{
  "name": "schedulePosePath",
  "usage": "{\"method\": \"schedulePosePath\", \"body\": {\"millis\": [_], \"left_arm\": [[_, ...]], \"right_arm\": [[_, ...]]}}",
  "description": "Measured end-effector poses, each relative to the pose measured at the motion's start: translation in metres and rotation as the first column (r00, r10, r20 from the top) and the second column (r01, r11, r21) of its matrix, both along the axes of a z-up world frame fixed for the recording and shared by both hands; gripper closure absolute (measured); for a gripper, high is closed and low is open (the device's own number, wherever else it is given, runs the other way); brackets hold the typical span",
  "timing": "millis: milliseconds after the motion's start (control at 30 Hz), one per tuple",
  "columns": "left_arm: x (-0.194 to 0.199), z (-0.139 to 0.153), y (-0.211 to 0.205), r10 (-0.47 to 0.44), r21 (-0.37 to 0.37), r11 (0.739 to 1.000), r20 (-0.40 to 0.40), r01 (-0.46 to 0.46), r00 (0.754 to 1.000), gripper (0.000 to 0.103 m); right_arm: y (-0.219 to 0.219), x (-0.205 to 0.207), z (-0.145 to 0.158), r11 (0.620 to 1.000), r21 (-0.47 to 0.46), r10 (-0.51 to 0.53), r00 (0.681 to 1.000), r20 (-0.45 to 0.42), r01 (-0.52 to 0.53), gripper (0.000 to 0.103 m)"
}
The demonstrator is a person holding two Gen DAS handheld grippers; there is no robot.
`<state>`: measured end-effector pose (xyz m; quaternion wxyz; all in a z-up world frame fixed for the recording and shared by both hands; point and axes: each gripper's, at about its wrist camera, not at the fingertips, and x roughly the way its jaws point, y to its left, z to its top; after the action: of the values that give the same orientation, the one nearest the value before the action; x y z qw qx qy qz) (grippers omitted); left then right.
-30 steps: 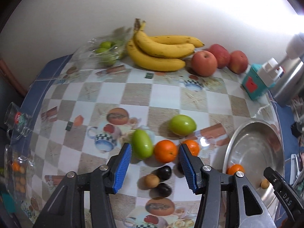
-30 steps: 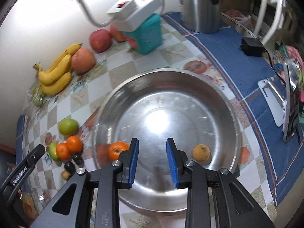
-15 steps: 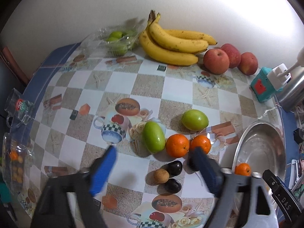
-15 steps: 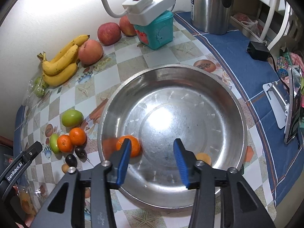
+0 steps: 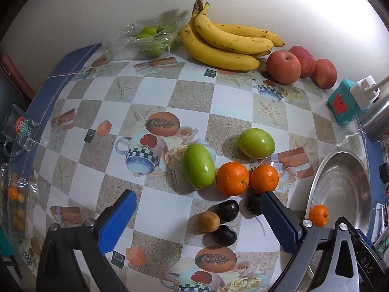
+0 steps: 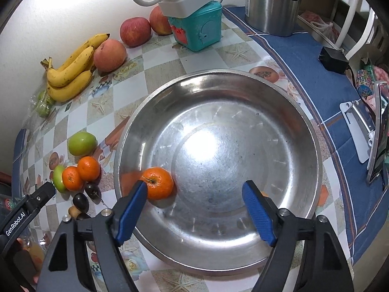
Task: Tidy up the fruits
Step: 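Withdraw both grippers from the bowl back toward the fruit cluster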
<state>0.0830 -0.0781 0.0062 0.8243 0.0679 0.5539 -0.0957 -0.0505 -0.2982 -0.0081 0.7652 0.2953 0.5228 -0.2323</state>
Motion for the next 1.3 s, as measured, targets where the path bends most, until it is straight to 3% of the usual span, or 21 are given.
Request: {"method": "schedulePosePath", "body": {"millis": [67, 167, 767, 933, 1300], "left_arm": [[0.000, 0.000, 0.001, 0.006, 0.008, 1.000, 0.002, -0.006, 1.000, 0.000], [0.001, -0.001, 0.004, 0.016, 0.012, 1.000, 0.002, -0.016, 1.000, 0.000], [0.004, 0.010, 0.020, 0.040, 0.002, 0.999, 0.031, -0.040, 0.999, 0.000], [0.007, 0.013, 0.036, 0.066, -0.015, 0.998, 0.032, -0.065, 0.997, 0.000], [0.012, 0.018, 0.073, 0.105, 0.017, 0.994, 0.060, -0.106, 0.993, 0.000]], "right_arm": [[0.000, 0.000, 0.000, 1.000, -0.005, 0.000, 1.000, 0.000, 0.000, 0.021], [0.001, -0.001, 0.000, 1.000, -0.016, -0.009, 1.000, 0.003, 0.009, 0.004], [0.010, 0.003, 0.003, 1.000, -0.011, 0.006, 1.000, 0.027, -0.006, 0.004], [0.028, 0.012, 0.006, 0.997, 0.047, 0.051, 0.997, 0.061, -0.054, 0.004], [0.086, 0.034, 0.017, 0.978, 0.051, 0.198, 0.976, 0.088, -0.203, 0.004]]}}
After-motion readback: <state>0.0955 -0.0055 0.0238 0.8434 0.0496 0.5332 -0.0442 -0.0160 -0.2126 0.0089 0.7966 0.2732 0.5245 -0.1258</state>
